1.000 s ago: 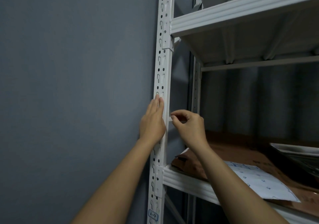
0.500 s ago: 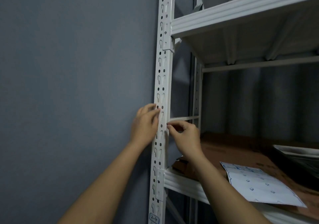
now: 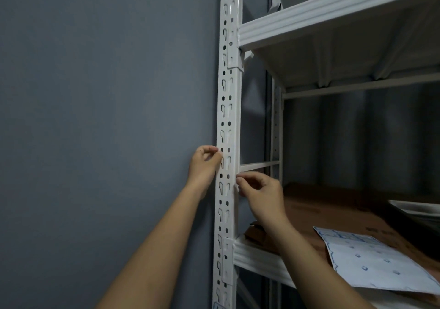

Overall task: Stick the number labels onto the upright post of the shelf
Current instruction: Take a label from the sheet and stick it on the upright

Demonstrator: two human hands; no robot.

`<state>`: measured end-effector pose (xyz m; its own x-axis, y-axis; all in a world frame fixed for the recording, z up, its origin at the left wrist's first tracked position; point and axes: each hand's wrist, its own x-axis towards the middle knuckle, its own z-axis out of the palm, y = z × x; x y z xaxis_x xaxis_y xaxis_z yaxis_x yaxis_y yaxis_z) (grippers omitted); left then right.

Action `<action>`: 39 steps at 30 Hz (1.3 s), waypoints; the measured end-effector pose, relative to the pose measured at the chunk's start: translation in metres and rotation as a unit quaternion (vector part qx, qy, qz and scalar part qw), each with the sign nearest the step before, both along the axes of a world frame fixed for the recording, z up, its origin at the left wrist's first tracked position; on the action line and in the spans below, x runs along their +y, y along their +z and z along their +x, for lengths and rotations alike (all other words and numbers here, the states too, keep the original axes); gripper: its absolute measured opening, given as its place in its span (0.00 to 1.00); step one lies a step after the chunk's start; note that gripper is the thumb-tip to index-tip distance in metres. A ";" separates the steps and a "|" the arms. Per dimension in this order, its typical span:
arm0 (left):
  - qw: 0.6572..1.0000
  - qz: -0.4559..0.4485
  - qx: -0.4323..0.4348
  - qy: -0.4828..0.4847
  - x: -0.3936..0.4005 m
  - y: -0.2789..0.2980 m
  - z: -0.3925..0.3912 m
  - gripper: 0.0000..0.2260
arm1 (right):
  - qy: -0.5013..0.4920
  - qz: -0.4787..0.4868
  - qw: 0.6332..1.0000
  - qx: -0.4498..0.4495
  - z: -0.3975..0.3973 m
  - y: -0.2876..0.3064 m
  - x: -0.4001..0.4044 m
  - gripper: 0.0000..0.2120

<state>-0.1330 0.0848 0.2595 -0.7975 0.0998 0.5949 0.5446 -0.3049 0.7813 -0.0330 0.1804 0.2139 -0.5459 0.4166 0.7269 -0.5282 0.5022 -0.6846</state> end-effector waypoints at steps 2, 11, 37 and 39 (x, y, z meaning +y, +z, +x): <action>1.000 -0.015 0.006 -0.002 0.000 0.000 0.001 0.06 | 0.006 -0.006 1.000 0.002 -0.002 -0.002 -0.003 0.14; 0.998 -0.021 0.034 0.052 0.003 0.002 -0.004 0.08 | 0.011 -0.012 1.000 -0.008 -0.003 -0.006 -0.006 0.13; 0.967 0.019 -0.005 -0.256 -0.043 -0.072 0.136 0.12 | 0.090 -0.057 0.991 0.078 0.100 -0.023 -0.047 0.06; 0.973 0.007 0.004 -0.232 -0.041 -0.070 0.147 0.09 | 0.089 -0.053 0.992 0.076 0.111 -0.024 -0.043 0.07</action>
